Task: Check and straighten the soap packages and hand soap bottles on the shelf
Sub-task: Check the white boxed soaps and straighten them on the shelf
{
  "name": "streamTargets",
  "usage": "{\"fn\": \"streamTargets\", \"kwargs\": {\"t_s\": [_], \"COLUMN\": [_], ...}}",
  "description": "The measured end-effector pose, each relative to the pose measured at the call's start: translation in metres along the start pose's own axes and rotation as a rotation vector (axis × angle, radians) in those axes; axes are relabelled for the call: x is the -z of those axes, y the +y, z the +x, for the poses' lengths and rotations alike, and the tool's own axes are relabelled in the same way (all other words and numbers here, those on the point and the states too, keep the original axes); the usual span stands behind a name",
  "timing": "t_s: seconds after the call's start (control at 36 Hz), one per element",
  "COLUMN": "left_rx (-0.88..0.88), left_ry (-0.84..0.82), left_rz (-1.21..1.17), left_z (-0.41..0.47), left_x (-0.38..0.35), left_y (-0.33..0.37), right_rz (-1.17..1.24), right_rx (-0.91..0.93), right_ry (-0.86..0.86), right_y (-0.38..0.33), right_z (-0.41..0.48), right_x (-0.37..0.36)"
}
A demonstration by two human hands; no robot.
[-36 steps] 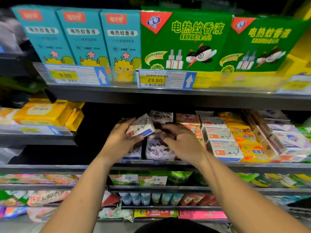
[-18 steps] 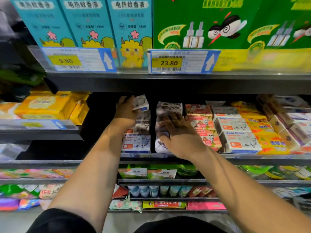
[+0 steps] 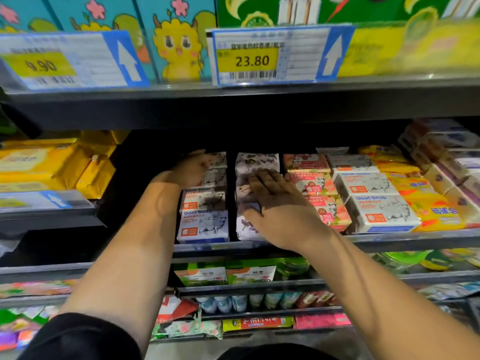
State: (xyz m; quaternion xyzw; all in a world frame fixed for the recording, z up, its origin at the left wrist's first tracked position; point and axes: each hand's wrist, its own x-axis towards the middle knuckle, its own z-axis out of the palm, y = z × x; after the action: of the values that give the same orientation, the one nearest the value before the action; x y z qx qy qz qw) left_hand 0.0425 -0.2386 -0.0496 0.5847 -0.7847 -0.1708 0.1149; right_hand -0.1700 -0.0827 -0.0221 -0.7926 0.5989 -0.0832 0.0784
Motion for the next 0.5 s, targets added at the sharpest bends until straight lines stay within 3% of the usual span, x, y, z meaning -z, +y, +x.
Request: {"fn": "streamTargets", "kwargs": {"t_s": [0.17,0.31,0.5], "left_rx": [0.06,0.087,0.195], "left_ry": [-0.089,-0.058,-0.109], "left_rz": [0.162,0.266,0.17], "left_z": [-0.013,-0.041,-0.085], "left_x": [0.003,-0.003,0.003], "left_y": [0.016,0.032,0.058], "right_rz": [-0.007,0.0,0.141], "right_rx": [0.006,0.006,-0.012], "right_ry": [0.015,0.019,0.0], "right_y": [0.002,0.002,0.005], "right_z": [0.0,-0.001,-0.001], "right_x": [-0.003,-0.001,0.008]}}
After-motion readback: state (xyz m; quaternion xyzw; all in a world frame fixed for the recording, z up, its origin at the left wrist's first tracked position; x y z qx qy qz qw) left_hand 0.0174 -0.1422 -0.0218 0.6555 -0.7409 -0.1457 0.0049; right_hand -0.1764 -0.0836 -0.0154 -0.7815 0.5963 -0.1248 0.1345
